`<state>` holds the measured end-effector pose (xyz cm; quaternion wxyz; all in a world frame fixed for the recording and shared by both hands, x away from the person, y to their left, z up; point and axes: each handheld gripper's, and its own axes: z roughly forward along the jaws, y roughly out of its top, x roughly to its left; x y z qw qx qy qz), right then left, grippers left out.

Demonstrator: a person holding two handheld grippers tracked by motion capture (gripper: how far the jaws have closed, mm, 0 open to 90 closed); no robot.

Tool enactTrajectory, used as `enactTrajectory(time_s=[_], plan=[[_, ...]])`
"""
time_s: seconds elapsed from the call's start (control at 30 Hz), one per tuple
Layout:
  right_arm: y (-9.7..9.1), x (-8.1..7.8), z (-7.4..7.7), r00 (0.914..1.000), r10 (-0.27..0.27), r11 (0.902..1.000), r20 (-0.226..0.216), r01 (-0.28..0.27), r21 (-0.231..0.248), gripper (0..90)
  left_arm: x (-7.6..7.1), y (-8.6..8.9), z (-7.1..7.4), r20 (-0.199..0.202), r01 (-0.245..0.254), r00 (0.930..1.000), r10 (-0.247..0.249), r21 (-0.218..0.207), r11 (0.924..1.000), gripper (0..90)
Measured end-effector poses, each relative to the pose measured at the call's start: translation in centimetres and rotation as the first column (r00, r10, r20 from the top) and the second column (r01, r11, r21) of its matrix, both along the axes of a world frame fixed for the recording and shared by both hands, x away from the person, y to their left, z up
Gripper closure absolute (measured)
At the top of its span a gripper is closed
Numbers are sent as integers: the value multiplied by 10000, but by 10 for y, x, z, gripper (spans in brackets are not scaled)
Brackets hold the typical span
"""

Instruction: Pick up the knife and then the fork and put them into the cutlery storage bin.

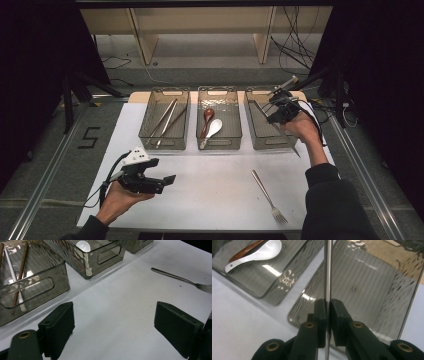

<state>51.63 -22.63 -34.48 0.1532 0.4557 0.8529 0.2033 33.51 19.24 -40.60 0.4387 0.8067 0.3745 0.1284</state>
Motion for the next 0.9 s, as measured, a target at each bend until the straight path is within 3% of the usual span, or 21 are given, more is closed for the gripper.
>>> enactTrajectory(time_s=[0.5, 0.9], plan=[[3, 25, 10, 9987, -423, 9991, 270, 425, -65, 840, 0, -1, 0, -13, 77, 10000, -77, -20, 10000, 158], [5, 44, 5, 9980, -583, 9979, 263, 590, -270, 840, 0, -2, -2, -74, 206, 9998, -206, -13, 9998, 159]])
